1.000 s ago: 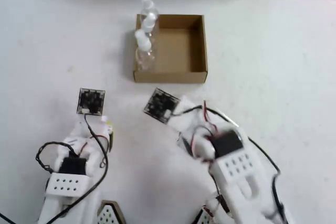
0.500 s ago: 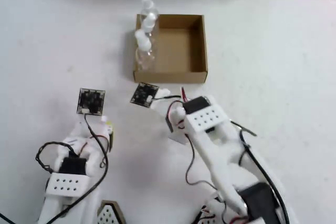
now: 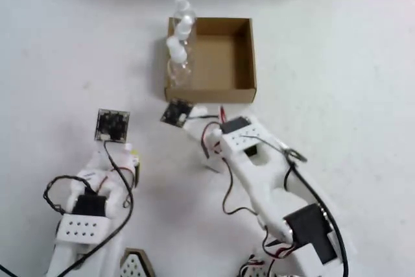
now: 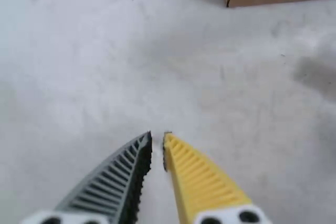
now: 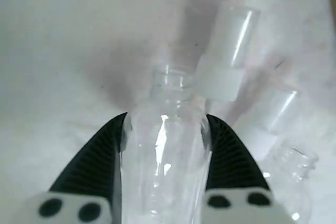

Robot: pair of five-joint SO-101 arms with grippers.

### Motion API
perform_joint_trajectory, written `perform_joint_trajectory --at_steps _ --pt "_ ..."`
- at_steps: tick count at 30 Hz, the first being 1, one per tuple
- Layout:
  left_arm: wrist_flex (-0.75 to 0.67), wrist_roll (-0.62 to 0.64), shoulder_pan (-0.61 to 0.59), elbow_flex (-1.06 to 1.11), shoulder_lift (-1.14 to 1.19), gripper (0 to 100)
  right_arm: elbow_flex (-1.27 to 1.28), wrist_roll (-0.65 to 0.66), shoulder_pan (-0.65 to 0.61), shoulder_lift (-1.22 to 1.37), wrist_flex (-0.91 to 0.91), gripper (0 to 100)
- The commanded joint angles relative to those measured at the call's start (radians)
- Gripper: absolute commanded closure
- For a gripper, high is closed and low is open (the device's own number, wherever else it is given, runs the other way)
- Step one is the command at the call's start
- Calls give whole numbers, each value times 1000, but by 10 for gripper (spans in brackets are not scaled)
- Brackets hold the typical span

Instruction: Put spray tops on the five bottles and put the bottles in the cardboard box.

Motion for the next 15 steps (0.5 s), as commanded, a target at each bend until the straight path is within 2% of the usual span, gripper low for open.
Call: perform_joint_trajectory --at_steps 1,4,9,15 --pt "-2 5 -12 -12 -18 940 -94 -9 54 -4 64 985" --pt "-2 5 -12 -12 -18 940 -172 -40 114 -4 163 980" --pt "-2 5 -12 -12 -18 940 -269 -198 222 -4 302 982" --pt "-2 14 -2 -14 -18 939 -250 -264 354 -4 329 982"
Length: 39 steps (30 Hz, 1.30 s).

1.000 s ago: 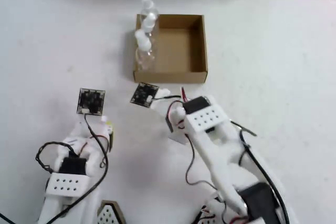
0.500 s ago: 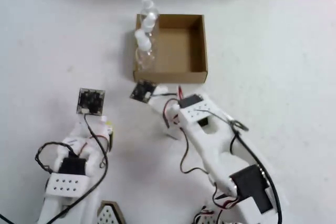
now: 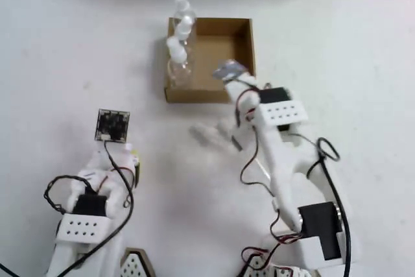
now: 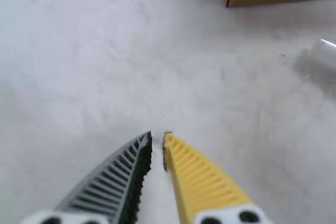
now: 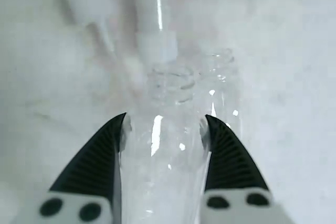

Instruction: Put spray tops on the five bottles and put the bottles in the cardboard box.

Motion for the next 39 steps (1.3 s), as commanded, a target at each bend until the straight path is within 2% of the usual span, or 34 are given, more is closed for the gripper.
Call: perform_joint_trajectory --at_steps 1,3,7,12,15,19,23,26,32,37,39 --pt "-2 14 7 -14 -18 939 -12 -25 74 -5 -1 982" --pt "-2 41 53 -14 -18 939 5 -25 104 -12 -8 981" --pt "21 207 148 -37 -18 939 84 -58 177 -87 -56 981" --pt "193 290 275 -166 -12 939 241 -74 245 -240 -160 982" --pt "175 299 366 -186 -10 938 325 -74 251 -325 -206 982" --pt "114 315 420 -226 19 938 394 -74 251 -395 -248 982" --pt "130 402 464 -405 209 938 422 -74 251 -417 -274 982" --pt "126 519 507 -560 424 938 423 -74 251 -417 -278 982" --pt "25 741 545 -773 794 938 423 -72 251 -415 -278 982" --pt "-52 792 544 -861 978 932 436 -64 251 -415 -294 982" --pt "-58 796 544 -891 1017 884 456 -64 251 -415 -326 982"
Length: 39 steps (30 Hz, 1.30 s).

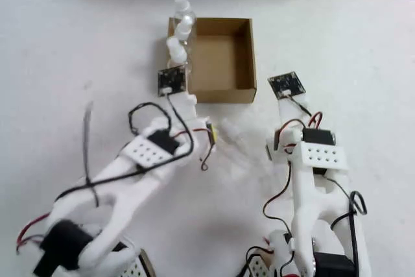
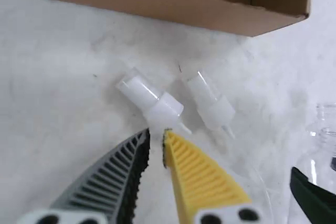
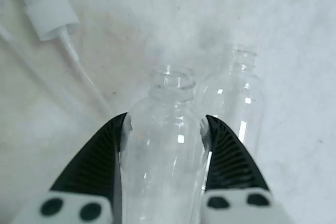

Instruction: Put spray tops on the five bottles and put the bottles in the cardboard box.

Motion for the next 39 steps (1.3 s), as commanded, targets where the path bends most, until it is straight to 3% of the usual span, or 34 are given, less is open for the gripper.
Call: perform_joint_trajectory --at_steps 1,6,13,19,28,34,39 --pt "-44 28 16 -118 84 843 12 -2 5 -33 -53 982" --pt "-40 129 8 -157 154 701 17 0 5 -33 -64 982" --pt "-37 178 -51 -180 229 756 17 0 5 -33 -68 982" --pt "60 184 -51 -279 323 761 17 0 5 -33 -68 982" --pt "64 184 -53 -339 447 792 17 0 5 -33 -68 982" --pt "92 175 -47 -344 447 978 17 0 5 -33 -68 982" --pt "150 23 -36 -345 443 960 17 0 7 -33 -68 982"
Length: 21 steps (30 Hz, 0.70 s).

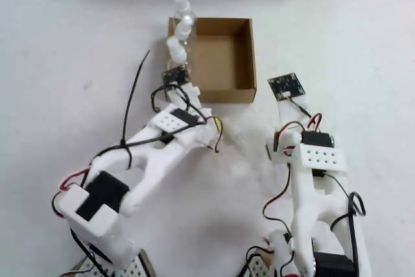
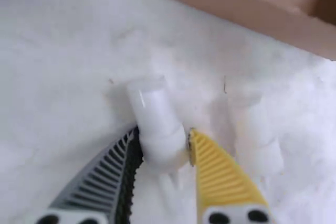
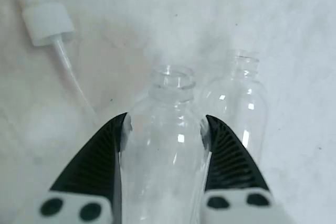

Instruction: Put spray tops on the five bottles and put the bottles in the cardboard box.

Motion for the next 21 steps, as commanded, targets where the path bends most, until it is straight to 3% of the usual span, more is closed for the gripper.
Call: perform_joint_trajectory --at_steps 1,7,10,21 --pt "80 -172 7 -43 -19 967 -5 0 12 -33 -16 982" --pt "245 -577 67 -46 -151 980 -8 -9 54 -42 -16 982" --pt "242 -747 65 -11 -191 980 -37 -11 56 -50 -18 982" --pt "181 -779 -21 37 -211 980 -227 -11 53 -344 -18 981"
